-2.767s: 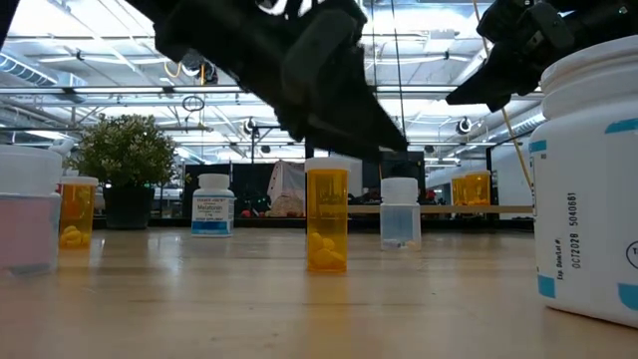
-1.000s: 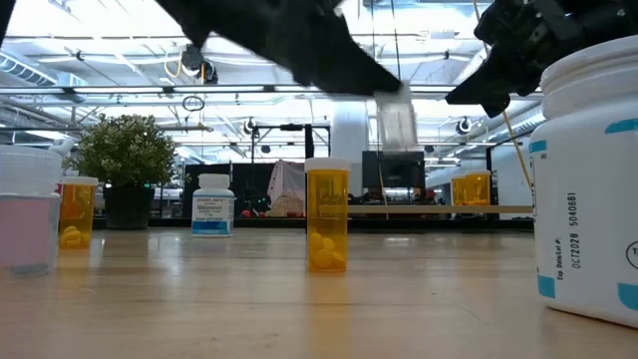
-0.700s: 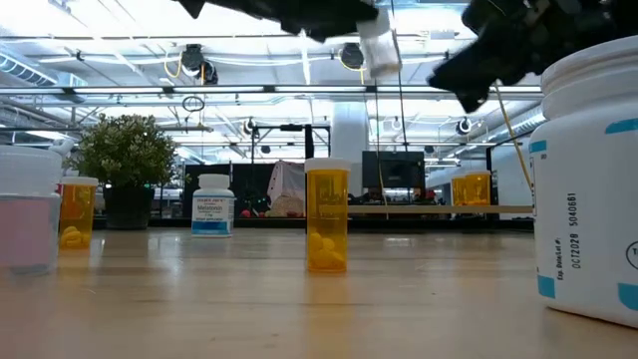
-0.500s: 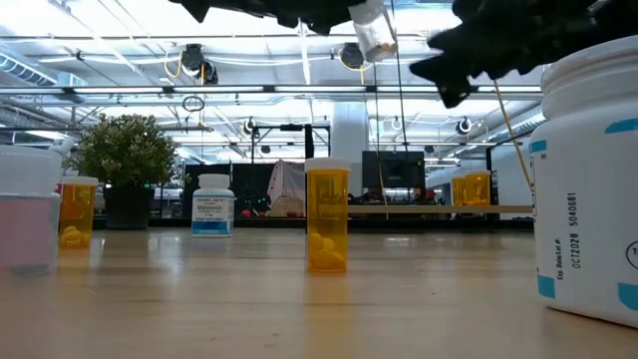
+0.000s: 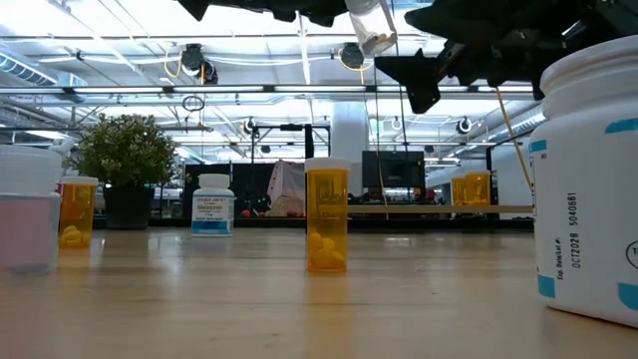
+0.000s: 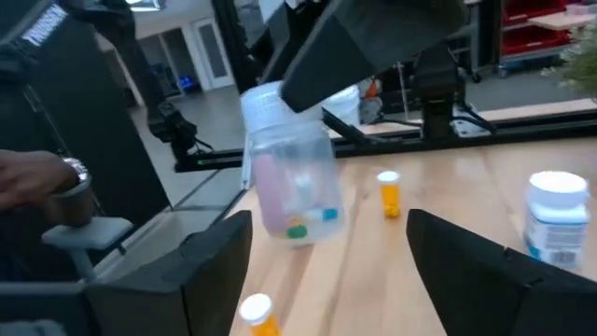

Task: Pick and place medicine bottles onto shelf by color
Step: Put the right transparent pill bottle on the shelf

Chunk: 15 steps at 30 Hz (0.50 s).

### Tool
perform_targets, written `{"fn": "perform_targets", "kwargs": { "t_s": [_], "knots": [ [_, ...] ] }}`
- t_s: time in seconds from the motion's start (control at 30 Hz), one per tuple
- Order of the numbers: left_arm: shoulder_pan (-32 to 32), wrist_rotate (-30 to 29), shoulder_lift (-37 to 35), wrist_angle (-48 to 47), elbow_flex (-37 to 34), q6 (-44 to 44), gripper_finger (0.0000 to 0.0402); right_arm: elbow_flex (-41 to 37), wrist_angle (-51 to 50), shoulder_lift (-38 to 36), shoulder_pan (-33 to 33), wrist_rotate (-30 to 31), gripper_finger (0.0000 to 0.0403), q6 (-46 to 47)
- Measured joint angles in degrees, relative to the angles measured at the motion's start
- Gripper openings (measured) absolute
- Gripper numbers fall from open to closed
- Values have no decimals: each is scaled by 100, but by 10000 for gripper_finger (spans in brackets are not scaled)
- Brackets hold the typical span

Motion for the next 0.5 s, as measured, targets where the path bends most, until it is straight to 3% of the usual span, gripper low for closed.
{"fn": "perform_targets", "kwargs": {
  "t_s": [0.5],
  "knots": [
    [-119,-4,2,154,0,204,154,793,-2,801,0,-807,257,203]
  ]
}}
